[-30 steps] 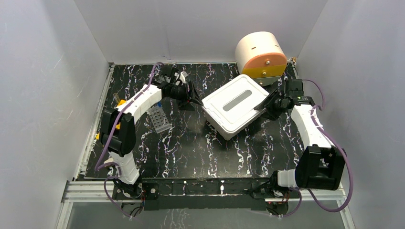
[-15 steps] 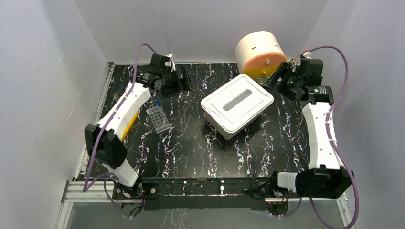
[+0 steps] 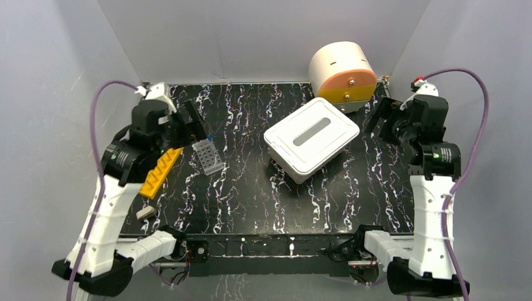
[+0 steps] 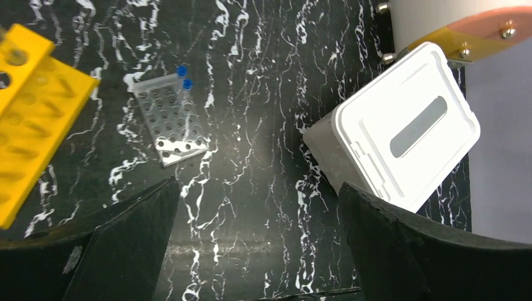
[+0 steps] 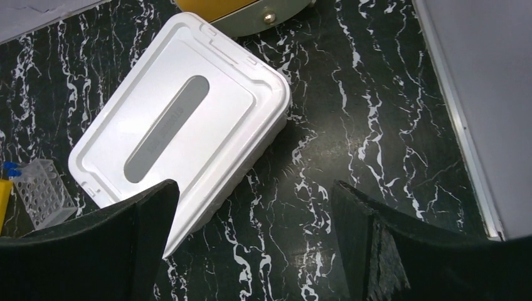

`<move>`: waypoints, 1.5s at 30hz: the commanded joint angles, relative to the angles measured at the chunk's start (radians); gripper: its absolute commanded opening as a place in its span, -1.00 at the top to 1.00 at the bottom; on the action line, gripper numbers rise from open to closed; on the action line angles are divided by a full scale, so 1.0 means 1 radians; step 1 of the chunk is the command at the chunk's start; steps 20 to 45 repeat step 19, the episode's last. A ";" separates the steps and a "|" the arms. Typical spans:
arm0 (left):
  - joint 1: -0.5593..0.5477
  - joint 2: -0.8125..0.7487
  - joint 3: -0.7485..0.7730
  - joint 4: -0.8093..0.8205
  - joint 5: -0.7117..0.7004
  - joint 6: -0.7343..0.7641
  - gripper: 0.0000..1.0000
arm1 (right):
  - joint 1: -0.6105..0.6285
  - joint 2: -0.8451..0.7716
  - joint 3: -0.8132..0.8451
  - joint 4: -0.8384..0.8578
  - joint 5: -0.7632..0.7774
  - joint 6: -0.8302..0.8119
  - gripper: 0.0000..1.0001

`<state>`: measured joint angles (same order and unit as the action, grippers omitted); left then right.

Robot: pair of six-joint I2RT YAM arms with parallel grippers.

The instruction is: Organize the chemistry lab equipment

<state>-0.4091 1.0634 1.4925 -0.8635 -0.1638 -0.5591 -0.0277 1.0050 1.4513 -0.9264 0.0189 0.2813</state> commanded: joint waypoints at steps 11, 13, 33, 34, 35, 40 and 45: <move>-0.002 -0.206 0.216 -0.237 -0.208 0.061 -0.97 | 0.002 -0.236 0.048 -0.004 0.186 0.016 -0.97; -0.002 -0.228 0.198 -0.235 -0.207 0.039 -0.97 | 0.002 -0.265 0.036 -0.002 0.179 0.019 -0.97; -0.002 -0.264 0.150 -0.221 -0.168 0.037 -0.97 | 0.002 -0.299 0.019 -0.012 0.152 0.026 -0.97; -0.002 -0.264 0.150 -0.221 -0.168 0.037 -0.97 | 0.002 -0.299 0.019 -0.012 0.152 0.026 -0.97; -0.002 -0.264 0.150 -0.221 -0.168 0.037 -0.97 | 0.002 -0.299 0.019 -0.012 0.152 0.026 -0.97; -0.002 -0.264 0.150 -0.221 -0.168 0.037 -0.97 | 0.002 -0.299 0.019 -0.012 0.152 0.026 -0.97; -0.002 -0.264 0.150 -0.221 -0.168 0.037 -0.97 | 0.002 -0.299 0.019 -0.012 0.152 0.026 -0.97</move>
